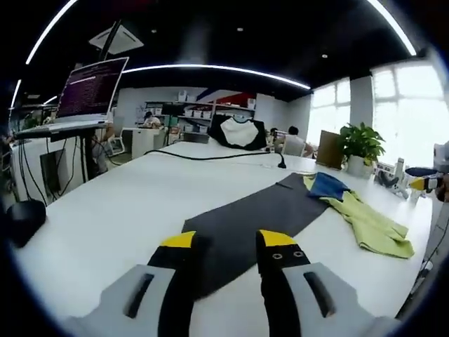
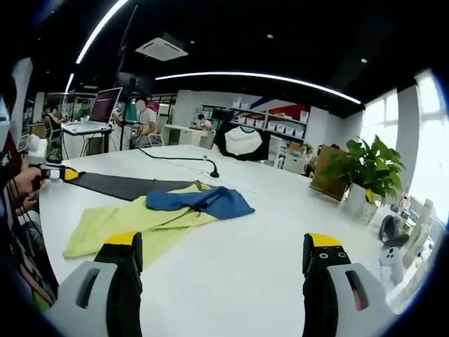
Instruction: Fold the garment on the visible template until the final outline fits inside the template.
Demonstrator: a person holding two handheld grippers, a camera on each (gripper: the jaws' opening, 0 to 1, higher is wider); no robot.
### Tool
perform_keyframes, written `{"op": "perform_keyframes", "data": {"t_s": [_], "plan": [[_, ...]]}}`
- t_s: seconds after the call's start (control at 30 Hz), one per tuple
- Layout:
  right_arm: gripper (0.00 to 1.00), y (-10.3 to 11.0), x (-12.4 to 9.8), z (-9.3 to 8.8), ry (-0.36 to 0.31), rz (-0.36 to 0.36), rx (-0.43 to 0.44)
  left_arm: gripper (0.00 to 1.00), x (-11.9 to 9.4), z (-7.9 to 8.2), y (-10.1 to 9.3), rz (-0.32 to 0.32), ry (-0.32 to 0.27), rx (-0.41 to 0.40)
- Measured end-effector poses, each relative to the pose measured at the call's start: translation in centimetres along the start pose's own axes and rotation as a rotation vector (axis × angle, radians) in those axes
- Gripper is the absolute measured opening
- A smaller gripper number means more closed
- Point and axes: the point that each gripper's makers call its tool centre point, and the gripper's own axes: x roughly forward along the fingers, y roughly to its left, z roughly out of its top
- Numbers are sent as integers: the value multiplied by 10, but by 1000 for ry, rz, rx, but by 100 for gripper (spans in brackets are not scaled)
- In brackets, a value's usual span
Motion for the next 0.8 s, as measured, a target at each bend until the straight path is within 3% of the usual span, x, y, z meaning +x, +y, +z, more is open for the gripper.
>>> {"op": "perform_keyframes", "data": {"t_s": [0.23,0.43,0.63,0.73,0.8], "plan": [[98,-1,-1,-1,3,-3,1,23,2,1,20,70,26,78],[98,-4,-4,-7,4,-18,21,2,3,2,29,98,33,70],[98,-3,-3,-11,12,-15,24,2,0,10,37,141,23,126],[98,-5,-3,-8,1,-23,24,2,-4,9,54,228,71,245],[98,-5,-3,-6,-2,-26,20,2,-3,10,53,208,59,189]]}}
